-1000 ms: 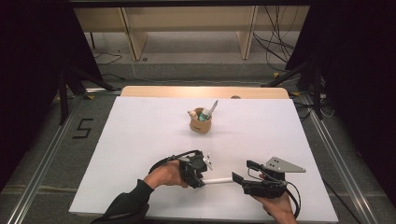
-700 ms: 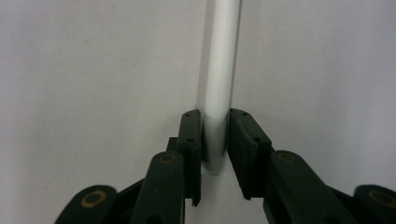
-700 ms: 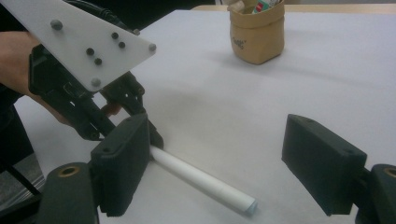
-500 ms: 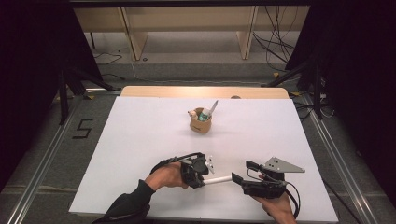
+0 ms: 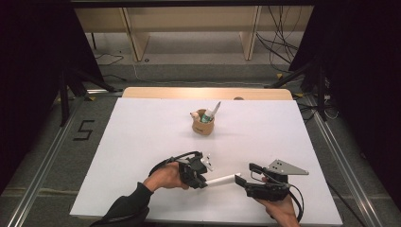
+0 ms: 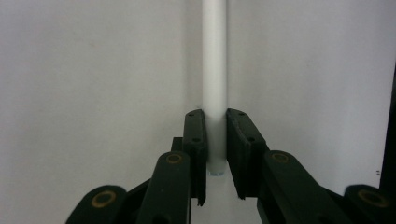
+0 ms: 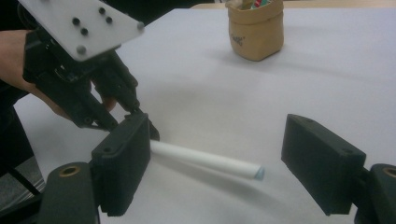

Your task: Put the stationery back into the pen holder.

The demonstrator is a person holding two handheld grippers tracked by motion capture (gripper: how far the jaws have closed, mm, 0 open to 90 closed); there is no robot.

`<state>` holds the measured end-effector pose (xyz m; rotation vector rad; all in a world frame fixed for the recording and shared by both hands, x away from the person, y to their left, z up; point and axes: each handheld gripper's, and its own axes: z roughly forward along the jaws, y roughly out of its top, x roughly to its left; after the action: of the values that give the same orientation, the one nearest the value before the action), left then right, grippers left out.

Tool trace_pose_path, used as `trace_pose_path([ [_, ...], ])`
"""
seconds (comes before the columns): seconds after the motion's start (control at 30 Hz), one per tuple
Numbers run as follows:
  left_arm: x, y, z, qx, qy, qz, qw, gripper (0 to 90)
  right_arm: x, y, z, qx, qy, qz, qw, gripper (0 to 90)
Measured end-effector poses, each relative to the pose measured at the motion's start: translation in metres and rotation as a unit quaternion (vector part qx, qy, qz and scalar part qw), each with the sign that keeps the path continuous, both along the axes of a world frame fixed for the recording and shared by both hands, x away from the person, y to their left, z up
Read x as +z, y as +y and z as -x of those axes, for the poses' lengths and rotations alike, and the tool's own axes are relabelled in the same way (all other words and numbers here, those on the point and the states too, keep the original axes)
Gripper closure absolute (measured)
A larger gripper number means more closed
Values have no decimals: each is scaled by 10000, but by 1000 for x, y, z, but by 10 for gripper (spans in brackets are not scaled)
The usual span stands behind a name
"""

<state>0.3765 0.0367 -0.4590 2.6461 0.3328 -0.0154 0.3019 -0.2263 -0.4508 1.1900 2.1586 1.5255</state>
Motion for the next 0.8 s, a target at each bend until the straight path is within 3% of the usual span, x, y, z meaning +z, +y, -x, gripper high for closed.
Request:
trace_pose_path([
  [0.17,5,12,-4,255,-52,384,9989,782,0,-1,0,-43,-7,-110,9999,247],
  [0.47,4,31,-6,735,-91,977,9925,781,-3,-1,-3,-94,149,-392,9991,241],
  [0.57,5,36,-6,838,-108,1181,9894,781,-3,0,-5,-99,238,-527,9983,244],
  [0.7,3,43,-6,1072,-181,1500,9827,781,-5,3,-12,-116,462,-906,9947,255],
  [0.8,3,47,-5,1208,-170,1661,9785,781,-6,8,-18,-101,568,-1012,9932,262],
])
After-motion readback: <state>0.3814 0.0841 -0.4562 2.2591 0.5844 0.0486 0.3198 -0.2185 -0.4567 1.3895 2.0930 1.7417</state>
